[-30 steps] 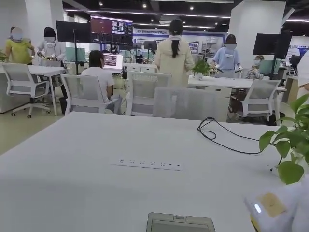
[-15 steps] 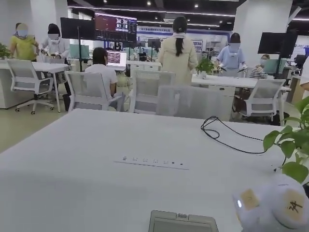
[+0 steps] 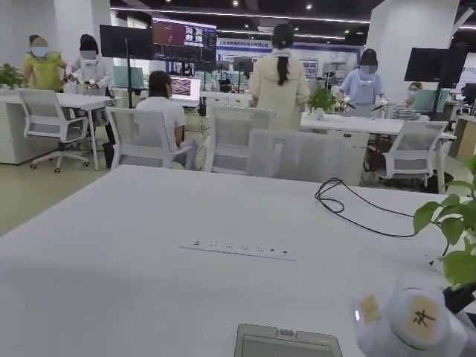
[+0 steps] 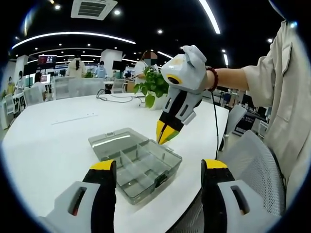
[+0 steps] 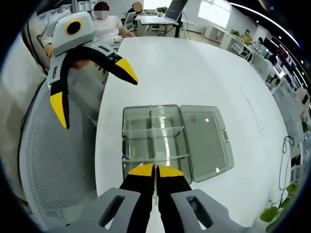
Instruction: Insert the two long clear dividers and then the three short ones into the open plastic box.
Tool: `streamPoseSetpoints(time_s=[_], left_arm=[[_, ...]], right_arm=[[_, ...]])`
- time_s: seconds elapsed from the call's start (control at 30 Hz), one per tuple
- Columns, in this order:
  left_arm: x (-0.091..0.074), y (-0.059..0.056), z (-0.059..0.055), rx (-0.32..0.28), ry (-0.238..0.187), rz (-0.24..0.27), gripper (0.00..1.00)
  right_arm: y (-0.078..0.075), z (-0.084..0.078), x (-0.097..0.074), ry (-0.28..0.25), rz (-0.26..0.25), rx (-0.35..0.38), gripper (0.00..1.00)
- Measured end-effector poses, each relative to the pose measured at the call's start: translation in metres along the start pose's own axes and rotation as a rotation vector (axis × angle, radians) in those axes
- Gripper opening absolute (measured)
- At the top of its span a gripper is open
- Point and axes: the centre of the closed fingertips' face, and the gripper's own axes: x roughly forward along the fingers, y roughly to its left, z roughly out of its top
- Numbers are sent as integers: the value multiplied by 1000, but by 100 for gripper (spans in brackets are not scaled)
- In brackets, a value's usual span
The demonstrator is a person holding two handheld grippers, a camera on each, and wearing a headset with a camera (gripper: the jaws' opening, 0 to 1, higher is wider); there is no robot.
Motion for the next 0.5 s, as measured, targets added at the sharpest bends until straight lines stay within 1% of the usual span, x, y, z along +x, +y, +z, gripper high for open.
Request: streamPoseSetpoints(time_s=[0.17, 0.5], left_arm=[[-1, 1, 2, -7, -10, 3, 71], [-1, 0, 3, -13, -15, 1, 70]], right_arm=[[2, -2, 3, 18, 12, -9, 2], [1, -6, 7, 36, 6, -13, 2]])
